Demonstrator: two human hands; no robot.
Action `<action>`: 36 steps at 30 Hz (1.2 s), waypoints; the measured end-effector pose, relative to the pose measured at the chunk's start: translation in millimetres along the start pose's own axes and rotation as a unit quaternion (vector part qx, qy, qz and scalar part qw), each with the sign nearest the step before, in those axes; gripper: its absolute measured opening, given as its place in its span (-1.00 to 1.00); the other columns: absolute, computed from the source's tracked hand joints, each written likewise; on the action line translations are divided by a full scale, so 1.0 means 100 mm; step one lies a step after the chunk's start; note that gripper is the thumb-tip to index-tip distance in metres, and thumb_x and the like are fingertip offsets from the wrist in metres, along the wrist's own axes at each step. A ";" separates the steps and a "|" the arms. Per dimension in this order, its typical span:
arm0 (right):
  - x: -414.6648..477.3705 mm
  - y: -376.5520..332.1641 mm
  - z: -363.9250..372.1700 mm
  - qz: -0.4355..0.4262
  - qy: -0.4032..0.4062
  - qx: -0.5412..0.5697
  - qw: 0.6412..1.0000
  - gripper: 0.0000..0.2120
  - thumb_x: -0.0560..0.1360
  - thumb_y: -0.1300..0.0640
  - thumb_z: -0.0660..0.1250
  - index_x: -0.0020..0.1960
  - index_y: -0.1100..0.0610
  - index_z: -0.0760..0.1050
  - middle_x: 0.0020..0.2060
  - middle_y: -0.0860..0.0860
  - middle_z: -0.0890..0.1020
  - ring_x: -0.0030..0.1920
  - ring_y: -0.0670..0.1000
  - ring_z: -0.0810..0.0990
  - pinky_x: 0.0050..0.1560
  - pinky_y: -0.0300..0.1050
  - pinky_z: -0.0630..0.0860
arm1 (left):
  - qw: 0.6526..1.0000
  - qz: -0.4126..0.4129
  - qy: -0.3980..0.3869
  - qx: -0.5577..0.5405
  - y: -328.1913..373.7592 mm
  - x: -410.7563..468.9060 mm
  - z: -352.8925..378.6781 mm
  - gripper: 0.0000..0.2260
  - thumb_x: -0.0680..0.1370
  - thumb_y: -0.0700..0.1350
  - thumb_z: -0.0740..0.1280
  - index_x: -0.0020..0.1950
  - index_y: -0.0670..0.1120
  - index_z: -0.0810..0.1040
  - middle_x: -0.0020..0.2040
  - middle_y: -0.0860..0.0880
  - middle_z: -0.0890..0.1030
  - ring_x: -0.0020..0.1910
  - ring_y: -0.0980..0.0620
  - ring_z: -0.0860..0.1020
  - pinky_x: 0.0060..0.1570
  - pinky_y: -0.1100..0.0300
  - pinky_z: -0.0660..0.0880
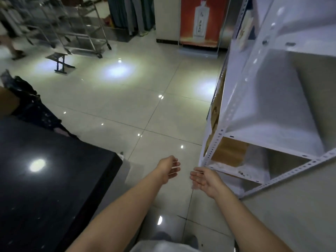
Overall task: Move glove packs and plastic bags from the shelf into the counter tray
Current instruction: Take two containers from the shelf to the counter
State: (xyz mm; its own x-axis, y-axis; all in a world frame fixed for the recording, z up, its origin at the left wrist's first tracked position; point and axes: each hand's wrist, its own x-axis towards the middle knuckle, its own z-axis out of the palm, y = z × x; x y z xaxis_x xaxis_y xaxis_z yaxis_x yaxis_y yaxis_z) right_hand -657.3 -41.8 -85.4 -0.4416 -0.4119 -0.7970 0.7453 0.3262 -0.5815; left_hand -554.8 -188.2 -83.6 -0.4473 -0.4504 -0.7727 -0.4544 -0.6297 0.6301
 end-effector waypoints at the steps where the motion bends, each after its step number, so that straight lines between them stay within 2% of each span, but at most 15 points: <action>1: 0.09 -0.15 0.10 0.002 -0.009 -0.007 1.000 -0.82 0.60 0.18 0.23 0.11 0.24 0.53 -0.03 0.18 0.68 -0.02 0.15 0.66 -0.02 -0.01 0.58 | 1.000 0.004 0.003 -0.008 0.15 0.08 0.00 -0.85 0.58 -0.09 0.23 0.03 -0.08 0.57 -0.08 -0.03 0.63 -0.13 -0.03 0.60 -0.03 0.11 0.47; 4: 0.38 -0.57 0.44 0.009 -0.029 -0.020 0.999 -0.86 0.59 0.17 0.23 0.05 0.20 0.53 -0.07 0.15 0.67 -0.10 0.11 0.65 -0.11 -0.06 0.55 | 0.999 0.017 0.014 -0.026 0.59 0.37 -0.04 -0.87 0.58 -0.09 0.23 -0.01 -0.06 0.56 -0.11 -0.01 0.63 -0.15 -0.02 0.59 -0.05 0.13 0.46; 10: 1.08 -1.36 1.18 -0.007 -0.055 -0.035 0.998 -0.84 0.60 0.15 0.21 0.04 0.20 0.52 -0.05 0.15 0.67 -0.10 0.10 0.65 -0.11 -0.06 0.56 | 0.998 0.035 0.038 -0.048 1.52 1.06 -0.33 -0.88 0.58 -0.12 0.21 -0.03 -0.07 0.54 -0.12 -0.02 0.61 -0.19 -0.02 0.58 -0.13 0.16 0.44; 14: 1.43 -1.90 1.68 -0.005 -0.043 -0.047 0.998 -0.87 0.59 0.16 0.20 0.01 0.17 0.50 -0.07 0.12 0.65 -0.12 0.09 0.64 -0.09 -0.05 0.53 | 0.996 0.034 0.038 -0.071 2.14 1.38 -0.65 -0.87 0.57 -0.11 0.21 0.01 -0.06 0.53 -0.13 -0.01 0.60 -0.18 -0.02 0.57 -0.17 0.17 0.43; 19: 1.93 -2.47 2.28 -0.030 -0.038 -0.087 0.995 -0.90 0.58 0.13 0.27 -0.03 0.17 0.49 -0.05 0.12 0.68 -0.07 0.11 0.66 -0.10 -0.06 0.56 | 0.995 0.045 0.054 -0.077 2.73 1.82 -1.08 -0.89 0.56 -0.12 0.22 -0.01 -0.06 0.53 -0.18 0.00 0.60 -0.30 0.02 0.55 -0.25 0.21 0.40; 22: 2.16 -2.74 2.63 -0.027 -0.032 -0.091 0.995 -0.90 0.58 0.13 0.28 -0.07 0.15 0.47 -0.09 0.09 0.68 -0.11 0.08 0.66 -0.11 -0.07 0.53 | 0.994 0.039 0.057 -0.089 2.99 2.01 -1.27 -0.87 0.58 -0.09 0.21 0.01 -0.05 0.53 -0.14 0.00 0.61 -0.26 0.03 0.57 -0.24 0.20 0.41; 28: 2.69 -3.35 3.18 -0.031 -0.056 -0.098 0.993 -0.88 0.52 0.20 0.27 -0.19 0.16 0.44 -0.16 0.12 0.67 -0.20 0.06 0.64 -0.25 -0.12 0.46 | 0.992 0.048 0.069 -0.099 3.54 2.50 -1.49 -0.84 0.61 -0.12 0.17 0.06 -0.09 0.53 -0.08 -0.03 0.69 -0.22 0.03 0.62 -0.24 0.22 0.45; 33: 3.27 -4.03 3.37 -0.031 -0.090 -0.072 0.993 -0.91 0.59 0.24 0.22 -0.02 0.23 0.48 -0.13 0.16 0.66 -0.20 0.08 0.61 -0.22 -0.11 0.47 | 0.991 0.071 0.073 -0.088 4.19 2.98 -1.40 -0.82 0.64 -0.23 0.11 0.09 -0.14 0.50 -0.14 -0.09 0.66 -0.29 0.05 0.63 -0.29 0.26 0.49; 36: 3.56 -4.57 3.34 -0.033 -0.078 -0.053 0.995 -0.93 0.59 0.29 0.24 -0.02 0.27 0.49 -0.16 0.17 0.64 -0.19 0.07 0.61 -0.19 -0.11 0.49 | 0.993 0.067 0.072 -0.066 4.71 3.28 -1.21 -0.84 0.65 -0.26 0.11 0.04 -0.16 0.49 -0.12 -0.13 0.62 -0.24 0.00 0.59 -0.29 0.26 0.49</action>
State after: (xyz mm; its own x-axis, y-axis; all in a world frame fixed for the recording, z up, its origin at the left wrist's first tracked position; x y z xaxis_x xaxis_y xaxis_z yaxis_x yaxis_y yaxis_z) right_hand -988.9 -621.6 -49.1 -0.3989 -0.5605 -0.7258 0.6568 0.3777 -0.6526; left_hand -822.5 -708.8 -50.0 -0.3779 -0.6153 -0.6918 -0.2898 -0.6310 0.7196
